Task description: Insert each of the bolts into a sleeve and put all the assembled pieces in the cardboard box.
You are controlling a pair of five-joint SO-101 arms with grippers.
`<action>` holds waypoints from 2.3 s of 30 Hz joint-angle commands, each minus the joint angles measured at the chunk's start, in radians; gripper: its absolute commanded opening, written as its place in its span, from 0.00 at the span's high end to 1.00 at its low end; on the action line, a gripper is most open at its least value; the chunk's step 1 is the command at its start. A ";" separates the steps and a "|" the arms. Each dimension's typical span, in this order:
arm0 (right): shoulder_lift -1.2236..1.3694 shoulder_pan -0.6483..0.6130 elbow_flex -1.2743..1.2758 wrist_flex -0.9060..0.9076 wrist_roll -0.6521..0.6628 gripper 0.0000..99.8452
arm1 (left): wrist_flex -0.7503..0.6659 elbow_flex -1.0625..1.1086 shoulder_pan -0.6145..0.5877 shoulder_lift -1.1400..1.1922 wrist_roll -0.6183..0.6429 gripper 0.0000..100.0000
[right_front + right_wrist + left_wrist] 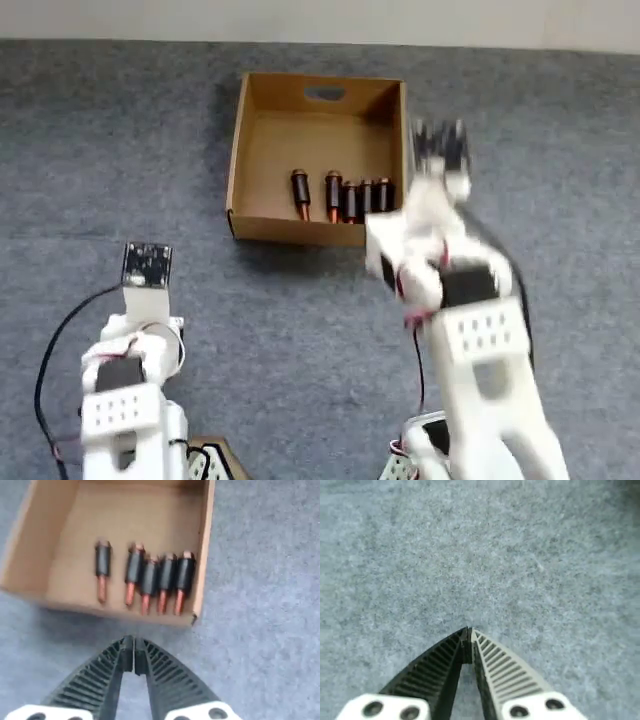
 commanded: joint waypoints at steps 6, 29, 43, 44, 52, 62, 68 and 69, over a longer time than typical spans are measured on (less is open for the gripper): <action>-0.355 0.016 0.417 -0.059 0.046 0.99 | 0.322 0.025 0.035 -0.410 -0.005 0.99; -0.934 0.015 0.987 0.119 0.043 0.99 | 0.462 0.024 0.262 -0.443 -0.003 0.99; -0.935 0.022 0.978 0.252 0.044 0.99 | 0.496 0.024 0.234 -0.443 0.133 0.99; -0.935 0.022 0.978 0.252 0.044 0.99 | 0.496 0.024 0.211 -0.443 0.166 0.99; -0.935 0.022 0.978 0.252 0.044 0.99 | 0.496 0.024 0.173 -0.443 0.207 0.99; -0.935 0.022 0.978 0.252 0.044 0.99 | 0.496 0.024 0.170 -0.443 0.207 0.99; -0.935 0.022 0.978 0.252 0.044 0.99 | 0.496 0.024 0.170 -0.443 0.207 0.99; -0.935 0.022 0.978 0.252 0.044 0.99 | 0.496 0.024 0.170 -0.443 0.207 0.99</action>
